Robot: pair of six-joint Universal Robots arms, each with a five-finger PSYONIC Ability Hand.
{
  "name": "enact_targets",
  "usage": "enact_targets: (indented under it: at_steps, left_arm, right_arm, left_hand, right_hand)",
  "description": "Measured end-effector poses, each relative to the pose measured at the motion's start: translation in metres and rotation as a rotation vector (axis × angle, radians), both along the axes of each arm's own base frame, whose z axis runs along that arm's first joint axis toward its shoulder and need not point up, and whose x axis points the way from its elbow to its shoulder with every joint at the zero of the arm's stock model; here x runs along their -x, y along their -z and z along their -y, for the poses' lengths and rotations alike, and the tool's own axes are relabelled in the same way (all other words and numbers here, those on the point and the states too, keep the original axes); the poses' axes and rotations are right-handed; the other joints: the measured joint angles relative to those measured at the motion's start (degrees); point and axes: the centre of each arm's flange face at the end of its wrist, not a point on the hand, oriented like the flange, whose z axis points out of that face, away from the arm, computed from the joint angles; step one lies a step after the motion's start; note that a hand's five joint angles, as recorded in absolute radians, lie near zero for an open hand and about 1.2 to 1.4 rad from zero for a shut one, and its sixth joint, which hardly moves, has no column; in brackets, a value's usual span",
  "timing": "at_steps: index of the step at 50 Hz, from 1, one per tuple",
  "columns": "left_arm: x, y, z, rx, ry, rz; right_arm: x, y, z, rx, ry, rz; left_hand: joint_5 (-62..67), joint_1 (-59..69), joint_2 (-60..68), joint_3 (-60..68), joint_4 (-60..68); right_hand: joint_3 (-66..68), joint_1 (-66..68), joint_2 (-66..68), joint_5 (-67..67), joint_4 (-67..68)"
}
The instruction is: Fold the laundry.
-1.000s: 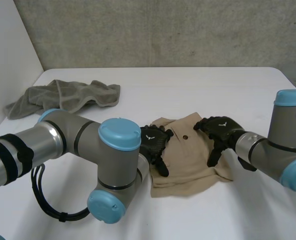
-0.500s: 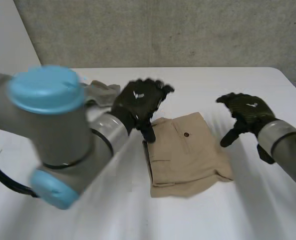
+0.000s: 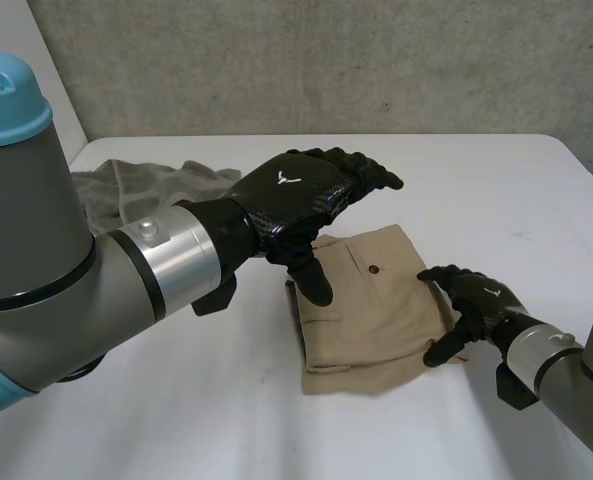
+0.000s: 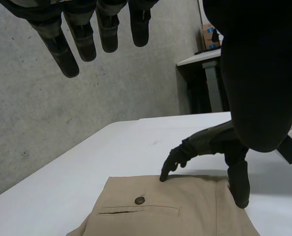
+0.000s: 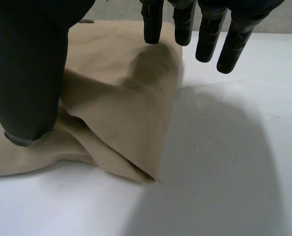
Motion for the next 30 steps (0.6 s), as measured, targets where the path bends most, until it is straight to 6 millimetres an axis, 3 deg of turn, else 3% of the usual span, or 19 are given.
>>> enact_targets:
  at_steps: [11, 16, 25, 30]
  left_arm:
    - [0.0, 0.0, 0.001, -0.001, -0.004, -0.002]
    - [0.0, 0.001, 0.001, -0.013, -0.007, -0.008]
    - [0.0, 0.0, 0.002, -0.035, -0.013, -0.022]
    - [0.0, 0.0, 0.002, -0.039, -0.014, -0.024]
  right_arm:
    - [-0.011, 0.006, 0.011, 0.05, -0.028, 0.011]
    - [-0.019, 0.007, 0.017, 0.08, -0.046, 0.016]
    - [-0.03, 0.013, 0.031, 0.102, -0.062, 0.018]
    - [-0.034, 0.012, 0.044, 0.128, -0.062, 0.021]
  left_hand:
    - [0.0, 0.0, 0.0, 0.0, 0.0]
    - [0.0, 0.0, 0.0, 0.0, 0.0]
    - [0.0, 0.0, 0.0, 0.0, 0.0]
    - [0.0, 0.0, 0.0, 0.0, 0.0]
  right_hand:
    - [4.04, 2.85, 3.83, 2.37, 2.09]
    - [15.26, 14.28, 15.71, 9.51, 13.15]
    - [46.72, 39.52, 51.0, 39.79, 51.0]
    - [50.4, 43.16, 54.03, 42.1, 54.28]
